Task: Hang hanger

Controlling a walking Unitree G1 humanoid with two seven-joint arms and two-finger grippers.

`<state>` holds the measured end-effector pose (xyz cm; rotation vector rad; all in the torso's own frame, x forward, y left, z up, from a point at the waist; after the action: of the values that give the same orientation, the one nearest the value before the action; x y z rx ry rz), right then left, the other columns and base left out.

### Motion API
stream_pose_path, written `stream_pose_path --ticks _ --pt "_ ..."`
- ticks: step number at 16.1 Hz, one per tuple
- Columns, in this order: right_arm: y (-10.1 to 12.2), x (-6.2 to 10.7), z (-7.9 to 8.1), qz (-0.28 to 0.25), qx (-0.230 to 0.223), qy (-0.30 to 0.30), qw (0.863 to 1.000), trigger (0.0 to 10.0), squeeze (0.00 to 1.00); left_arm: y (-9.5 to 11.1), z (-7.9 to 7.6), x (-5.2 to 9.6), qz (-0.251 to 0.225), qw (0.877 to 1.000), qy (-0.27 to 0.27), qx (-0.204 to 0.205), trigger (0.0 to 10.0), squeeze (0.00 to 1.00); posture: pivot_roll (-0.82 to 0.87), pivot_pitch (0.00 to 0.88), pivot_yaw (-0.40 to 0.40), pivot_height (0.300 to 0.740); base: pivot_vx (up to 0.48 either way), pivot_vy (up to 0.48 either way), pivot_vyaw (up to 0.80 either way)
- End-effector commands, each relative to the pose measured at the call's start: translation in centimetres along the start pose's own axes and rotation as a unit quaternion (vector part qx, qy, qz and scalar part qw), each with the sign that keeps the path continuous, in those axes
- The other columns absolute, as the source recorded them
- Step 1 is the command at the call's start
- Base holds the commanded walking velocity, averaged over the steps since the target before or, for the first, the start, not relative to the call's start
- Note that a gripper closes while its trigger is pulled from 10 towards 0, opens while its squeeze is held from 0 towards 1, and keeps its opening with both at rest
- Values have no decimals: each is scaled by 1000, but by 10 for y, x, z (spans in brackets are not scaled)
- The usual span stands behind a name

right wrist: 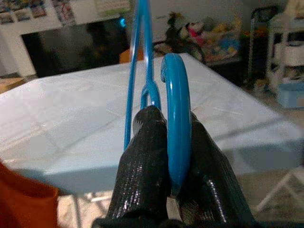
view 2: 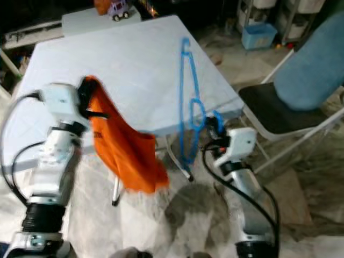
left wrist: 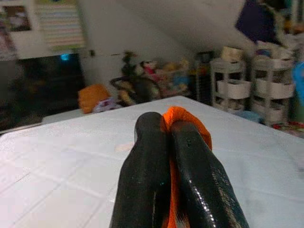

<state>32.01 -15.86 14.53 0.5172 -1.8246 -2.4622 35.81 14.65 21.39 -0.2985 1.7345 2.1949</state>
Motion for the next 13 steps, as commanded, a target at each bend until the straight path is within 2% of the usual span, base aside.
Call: stream_pose_path --ticks 1,6,8,11,13 --pt "-8 -2 5 16 -8 0 1000 10000 0 8 14 -1 -17 1000 20 -14 10000 0 -29 136 72 740 409 247 0" --pt "-6 0 5 19 -10 8 1000 10000 0 1 6 2 -3 999 33 -24 10000 0 -39 142 67 740 0 0 0" --pt "2 -1 11 15 -29 34 999 10000 0 0 4 2 -1 999 33 -21 10000 0 -42 142 67 740 0 0 0" --pt "54 -21 30 -56 -34 87 994 10000 0 -1 1 1 0 999 28 -18 10000 0 -47 141 68 740 0 0 0" --pt "69 -26 33 -75 -29 92 993 10000 0 -1 -2 2 1 1000 18 -5 10000 0 -51 143 67 740 0 0 0"
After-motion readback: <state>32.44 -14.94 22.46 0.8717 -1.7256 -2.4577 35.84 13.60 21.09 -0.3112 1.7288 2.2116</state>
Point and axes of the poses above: a point about 5 cm out from each wrist's last joint towards the gripper, its own x axis pointing back from the gripper into the wrist, its own y axis along the axis of the wrist's last joint, z = x × y, the point moved 3 cm from there along -x, pointing out of the wrist towards the gripper, and after that the axes turned 11 degrees about -x, right-handed, at the moved point
